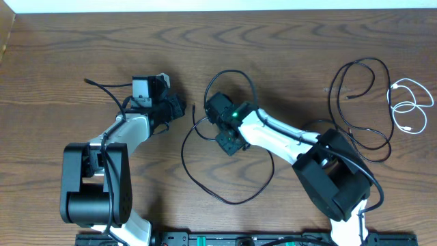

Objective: Untangle cables

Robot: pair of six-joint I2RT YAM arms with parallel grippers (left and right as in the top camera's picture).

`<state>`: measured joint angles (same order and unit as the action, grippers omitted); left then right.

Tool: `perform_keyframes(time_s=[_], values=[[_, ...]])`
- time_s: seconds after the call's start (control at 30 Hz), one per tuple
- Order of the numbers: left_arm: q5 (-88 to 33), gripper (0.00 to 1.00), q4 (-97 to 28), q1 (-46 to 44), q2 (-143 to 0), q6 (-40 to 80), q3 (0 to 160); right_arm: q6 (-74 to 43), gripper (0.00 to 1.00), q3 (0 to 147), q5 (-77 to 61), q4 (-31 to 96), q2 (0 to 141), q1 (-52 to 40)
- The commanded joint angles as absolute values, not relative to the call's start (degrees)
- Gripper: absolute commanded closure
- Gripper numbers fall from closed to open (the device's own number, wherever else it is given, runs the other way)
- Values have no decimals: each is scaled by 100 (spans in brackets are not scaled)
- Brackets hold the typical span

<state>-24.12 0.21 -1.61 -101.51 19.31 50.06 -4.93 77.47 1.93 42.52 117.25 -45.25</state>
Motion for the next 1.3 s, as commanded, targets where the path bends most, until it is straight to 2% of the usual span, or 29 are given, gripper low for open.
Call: perform_keyframes(time_s=[0.0,0.13,0.23,0.33,0.4,0.5,0.7,0.93,1.27], values=[[-2486,76,3,-141,-10119,1920,4982,-504,55,7312,799,4517,12357,-4707],[-2486,76,5,-141,-10119,1920,4982,-427,57,7310,1356,4838,12357,-4727],[-2486,76,3,-141,-10119,1920,4982,-178,69,7306,1361,4987,12357,-4637],[-2486,76,5,-141,-10119,1920,4982,-161,90,7306,1356,5081,12357,-4530],[-2486,76,5,-141,-10119,1920,4982,-163,96,7306,1319,5087,12357,-4473],[-2486,76,5,-141,-10119,1920,4982,-167,99,7306,1208,5087,12357,-4379],[-2486,76,5,-141,-10119,1920,4982,-628,99,7306,1094,5253,12357,-4047],[-2486,76,8,-141,-10119,1920,4982,-685,99,7310,242,5227,12283,-3583],[-2486,76,8,-141,-10119,1920,4982,-941,99,7310,217,5019,11721,-3212]])
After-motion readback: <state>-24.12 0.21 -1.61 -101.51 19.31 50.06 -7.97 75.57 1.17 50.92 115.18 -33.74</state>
